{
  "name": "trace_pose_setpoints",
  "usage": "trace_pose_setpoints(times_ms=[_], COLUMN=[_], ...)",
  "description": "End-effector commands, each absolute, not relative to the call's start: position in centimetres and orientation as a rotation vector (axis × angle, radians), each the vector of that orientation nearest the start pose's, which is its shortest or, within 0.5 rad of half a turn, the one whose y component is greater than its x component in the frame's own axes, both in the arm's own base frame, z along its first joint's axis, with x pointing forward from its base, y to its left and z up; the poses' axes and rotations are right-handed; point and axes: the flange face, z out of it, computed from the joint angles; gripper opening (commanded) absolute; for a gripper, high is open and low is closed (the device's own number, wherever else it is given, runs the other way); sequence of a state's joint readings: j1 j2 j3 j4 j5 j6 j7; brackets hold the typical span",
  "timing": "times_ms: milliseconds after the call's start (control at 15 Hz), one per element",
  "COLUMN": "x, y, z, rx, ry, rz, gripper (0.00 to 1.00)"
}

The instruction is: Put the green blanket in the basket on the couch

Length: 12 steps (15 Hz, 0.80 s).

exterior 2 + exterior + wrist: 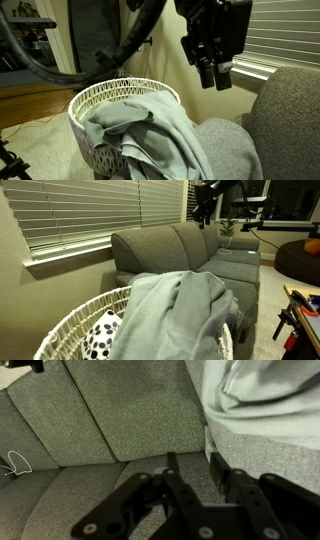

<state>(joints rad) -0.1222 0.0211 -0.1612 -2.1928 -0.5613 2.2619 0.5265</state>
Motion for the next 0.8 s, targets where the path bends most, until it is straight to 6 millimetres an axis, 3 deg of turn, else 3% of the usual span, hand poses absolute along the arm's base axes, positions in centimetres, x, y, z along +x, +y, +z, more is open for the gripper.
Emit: trace_pose_setpoints(times_ms=[0,267,533,733], x=[51.6,52.4,53.3,53.5], y=[-15.0,-10.4,-5.0,-2.0], z=[40.3,41.1,41.1,41.0], rx=[-3.510,-3.516,-3.472,-3.437], ry=[0.733,0.586,0.425,0.342], rz=[-0.156,-0.147,-0.136,-0.120], gripper=[0.70,0.96,1.00,1.00])
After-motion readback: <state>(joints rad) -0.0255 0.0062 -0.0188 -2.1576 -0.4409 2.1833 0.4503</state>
